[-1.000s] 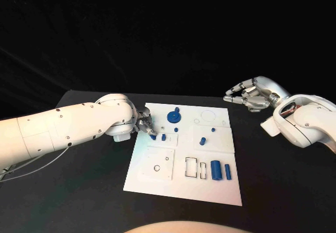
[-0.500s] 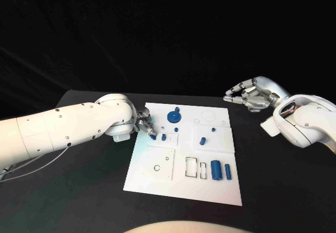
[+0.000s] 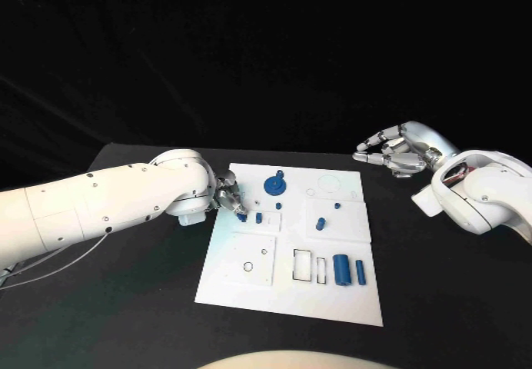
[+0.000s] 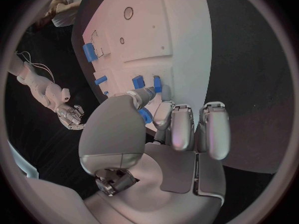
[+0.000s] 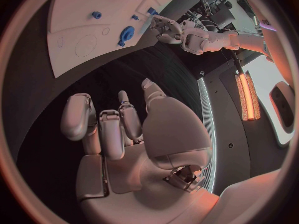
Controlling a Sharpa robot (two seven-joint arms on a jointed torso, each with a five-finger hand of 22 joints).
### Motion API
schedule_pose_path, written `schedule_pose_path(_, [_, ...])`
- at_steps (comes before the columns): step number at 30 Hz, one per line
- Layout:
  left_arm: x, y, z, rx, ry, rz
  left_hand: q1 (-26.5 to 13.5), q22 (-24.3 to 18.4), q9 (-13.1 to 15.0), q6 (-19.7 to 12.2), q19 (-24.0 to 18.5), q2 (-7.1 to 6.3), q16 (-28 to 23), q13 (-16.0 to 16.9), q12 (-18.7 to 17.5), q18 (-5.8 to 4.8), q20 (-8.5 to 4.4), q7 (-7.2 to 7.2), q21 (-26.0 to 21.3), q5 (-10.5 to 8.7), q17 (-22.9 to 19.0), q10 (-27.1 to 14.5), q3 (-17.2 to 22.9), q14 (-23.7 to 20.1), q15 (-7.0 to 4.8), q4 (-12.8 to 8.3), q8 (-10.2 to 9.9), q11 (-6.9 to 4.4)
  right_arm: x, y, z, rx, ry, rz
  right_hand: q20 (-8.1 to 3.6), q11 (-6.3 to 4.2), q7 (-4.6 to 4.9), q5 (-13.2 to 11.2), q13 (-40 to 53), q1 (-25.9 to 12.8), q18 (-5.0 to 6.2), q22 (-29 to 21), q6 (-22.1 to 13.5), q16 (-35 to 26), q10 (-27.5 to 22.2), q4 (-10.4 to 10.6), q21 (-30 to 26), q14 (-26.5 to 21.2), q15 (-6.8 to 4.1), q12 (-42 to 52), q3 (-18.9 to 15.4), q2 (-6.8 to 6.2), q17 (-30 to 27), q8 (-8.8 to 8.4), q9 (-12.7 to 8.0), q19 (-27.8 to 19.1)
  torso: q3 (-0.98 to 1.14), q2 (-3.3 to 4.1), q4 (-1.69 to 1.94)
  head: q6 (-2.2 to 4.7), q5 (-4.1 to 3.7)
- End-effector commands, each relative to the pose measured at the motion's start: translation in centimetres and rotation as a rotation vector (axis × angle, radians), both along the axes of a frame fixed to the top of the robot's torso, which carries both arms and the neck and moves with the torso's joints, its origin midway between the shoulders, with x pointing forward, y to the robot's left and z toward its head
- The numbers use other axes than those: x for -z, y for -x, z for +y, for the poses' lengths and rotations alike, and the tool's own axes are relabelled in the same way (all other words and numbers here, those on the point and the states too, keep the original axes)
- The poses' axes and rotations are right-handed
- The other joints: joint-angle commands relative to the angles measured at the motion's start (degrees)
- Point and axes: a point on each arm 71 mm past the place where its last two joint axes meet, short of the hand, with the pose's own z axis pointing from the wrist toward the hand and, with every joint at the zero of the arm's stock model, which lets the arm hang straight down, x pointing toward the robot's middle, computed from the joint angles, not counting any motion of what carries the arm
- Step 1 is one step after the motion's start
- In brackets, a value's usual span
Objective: Assemble the parts on the task board
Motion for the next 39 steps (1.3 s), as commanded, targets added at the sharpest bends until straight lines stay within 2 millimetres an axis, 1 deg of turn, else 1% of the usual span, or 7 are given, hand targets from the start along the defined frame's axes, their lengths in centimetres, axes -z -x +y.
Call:
schedule_pose_path(1, [0.05, 0.03, -0.06, -0.004, 0.002, 0.004, -0.66, 4.2, 0.08, 0.77, 1.14, -0.11, -0.22, 0.07, 0.21, -0.21, -0.36, -0.47, 0.13, -0.23, 0.41, 0.03, 0.83, 2.44, -0.48, -0.75, 0.32, -0.29, -0.07, 0.02, 0.0, -0.001, -0.004, -0.008, -0.02, -0.01, 0.05, 0.2, 0.57, -0.15, 0.5, -0.05, -0.38, -0.35, -0.32, 0.43, -0.37, 3.94, -0.49, -0.26, 0.06, 0.22, 6.5, 0.29, 0.09, -0.36, 0.01, 0.01, 0.0, -0.11, -0.01])
schedule_pose_path(6, [0.06, 0.07, -0.14, -0.001, 0.002, 0.007, -0.96, 4.2, 0.08, 0.89, 1.14, -0.17, -0.22, 0.14, 0.26, -0.21, -0.39, -0.5, 0.11, -0.24, 0.41, 0.05, 0.37, 2.44, -0.5, -0.41, 0.3, -0.32, -0.07, 0.02, 0.0, -0.001, -0.004, -0.009, -0.02, -0.01, 0.05, 0.2, 0.57, -0.15, 0.5, -0.05, -0.38, -0.35, -0.32, 0.43, -0.37, 3.94, -0.49, -0.26, 0.06, 0.22, 6.5, 0.29, 0.09, -0.36, 0.01, 0.01, 0.0, -0.14, -0.07])
schedule_pose_path(23, [0.1, 0.18, -0.28, 0.006, -0.002, 0.018, -1.03, 4.26, 0.08, 0.94, 1.17, -0.19, -0.22, 0.2, 0.3, -0.23, -0.4, -0.52, 0.14, -0.24, 0.41, 0.08, 0.22, 2.44, -0.51, -0.32, 0.3, -0.32, -0.08, 0.05, -0.05, 0.0, -0.004, -0.009, -0.02, -0.01, 0.05, 0.2, 0.57, -0.15, 0.5, -0.05, -0.38, -0.35, -0.32, 0.43, -0.37, 3.94, -0.49, -0.26, 0.06, 0.22, 6.5, 0.29, 0.09, -0.36, 0.01, -0.03, 0.02, -0.33, -0.07])
schedule_pose_path(28, [0.12, 0.17, -0.3, 0.006, -0.003, 0.019, -1.07, 4.26, 0.08, 0.99, 1.17, -0.22, -0.21, 0.22, 0.32, -0.23, -0.41, -0.54, 0.14, -0.24, 0.43, 0.09, 0.07, 2.44, -0.52, -0.26, 0.3, -0.34, -0.08, 0.04, -0.05, -0.001, -0.004, -0.009, -0.02, -0.01, 0.05, 0.2, 0.57, -0.15, 0.5, -0.05, -0.38, -0.35, -0.32, 0.43, -0.37, 3.94, -0.49, -0.26, 0.06, 0.22, 6.5, 0.29, 0.09, -0.36, -0.01, -0.04, 0.02, -0.18, -0.06])
schedule_pose_path(33, [0.14, 0.15, -0.29, 0.006, -0.003, 0.02, -1.11, 4.28, 0.08, 1.01, 1.18, -0.23, -0.22, 0.21, 0.31, -0.23, -0.42, -0.54, 0.15, -0.24, 0.41, 0.08, -0.01, 2.44, -0.53, -0.2, 0.3, -0.34, -0.08, 0.05, -0.05, -0.001, -0.004, -0.009, -0.02, -0.01, 0.05, 0.22, 0.55, -0.15, 0.51, -0.08, -0.42, -0.41, -0.33, 0.46, -0.43, 3.92, -0.49, -0.27, 0.02, 0.23, 6.42, 0.33, 0.09, -0.39, 0.0, -0.01, 0.0, -0.25, -0.02])
schedule_pose_path(37, [0.16, 0.17, -0.29, 0.007, -0.004, 0.024, -1.15, 4.27, 0.08, 1.03, 1.17, -0.24, -0.22, 0.21, 0.32, -0.23, -0.42, -0.54, 0.14, -0.24, 0.42, 0.08, -0.11, 2.44, -0.53, -0.15, 0.3, -0.35, -0.08, 0.05, -0.06, 0.0, -0.004, -0.009, -0.03, -0.01, 0.05, 0.25, 0.52, -0.13, 0.53, -0.13, -0.47, -0.5, -0.35, 0.51, -0.52, 3.89, -0.49, -0.29, -0.05, 0.23, 6.29, 0.38, 0.08, -0.42, 0.0, 0.01, 0.02, -0.17, -0.03])
schedule_pose_path(39, [0.17, 0.19, -0.31, 0.009, -0.005, 0.026, -1.21, 4.25, 0.08, 1.06, 1.17, -0.27, -0.23, 0.2, 0.31, -0.22, -0.43, -0.55, 0.13, -0.25, 0.41, 0.07, -0.25, 2.44, -0.54, -0.08, 0.29, -0.36, -0.08, 0.05, -0.08, 0.0, -0.004, -0.009, -0.03, -0.01, 0.05, 0.25, 0.52, -0.13, 0.53, -0.13, -0.47, -0.5, -0.35, 0.51, -0.52, 3.89, -0.49, -0.29, -0.05, 0.23, 6.29, 0.38, 0.08, -0.42, 0.01, 0.01, 0.02, -0.25, -0.01])
